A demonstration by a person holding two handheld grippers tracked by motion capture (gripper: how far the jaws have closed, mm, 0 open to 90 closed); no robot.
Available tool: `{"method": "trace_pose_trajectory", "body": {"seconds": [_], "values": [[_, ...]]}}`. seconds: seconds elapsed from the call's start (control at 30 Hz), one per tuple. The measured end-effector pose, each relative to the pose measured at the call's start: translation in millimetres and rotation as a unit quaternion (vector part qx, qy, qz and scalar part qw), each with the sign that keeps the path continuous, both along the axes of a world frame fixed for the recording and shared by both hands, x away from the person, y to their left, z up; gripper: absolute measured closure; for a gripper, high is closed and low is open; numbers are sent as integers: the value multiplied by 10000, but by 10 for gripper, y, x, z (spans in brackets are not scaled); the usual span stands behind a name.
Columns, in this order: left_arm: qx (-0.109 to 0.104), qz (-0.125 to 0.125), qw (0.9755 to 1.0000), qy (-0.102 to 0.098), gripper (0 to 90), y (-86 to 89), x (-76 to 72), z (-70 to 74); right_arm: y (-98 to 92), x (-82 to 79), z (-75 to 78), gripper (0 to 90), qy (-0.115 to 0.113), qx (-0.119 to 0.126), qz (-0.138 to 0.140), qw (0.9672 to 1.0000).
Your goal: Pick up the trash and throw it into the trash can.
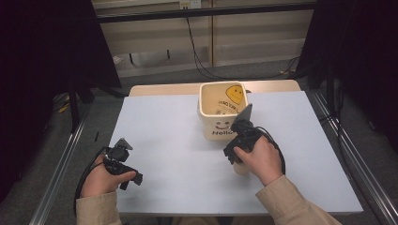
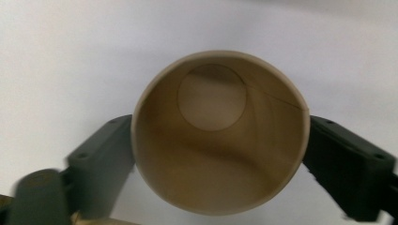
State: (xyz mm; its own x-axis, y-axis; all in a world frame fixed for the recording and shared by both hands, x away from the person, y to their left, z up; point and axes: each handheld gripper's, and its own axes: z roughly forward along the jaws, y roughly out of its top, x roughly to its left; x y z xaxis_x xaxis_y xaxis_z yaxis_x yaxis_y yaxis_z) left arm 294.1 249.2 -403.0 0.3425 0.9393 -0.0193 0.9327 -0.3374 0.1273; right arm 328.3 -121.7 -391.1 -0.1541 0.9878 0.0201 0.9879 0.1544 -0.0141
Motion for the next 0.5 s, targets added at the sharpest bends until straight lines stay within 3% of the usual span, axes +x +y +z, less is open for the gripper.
{"method": "trace_pose_trajectory", "body": {"seconds": [0.23, 0.5], "values": [[9, 11, 10000, -59, 60, -8, -9, 8, -7, -4, 27, 207, 111, 73, -26, 9999], [4, 54, 10000, -30, 60, -18, -6, -2, -58, 35, 341, 209, 84, 118, 31, 9999]]}}
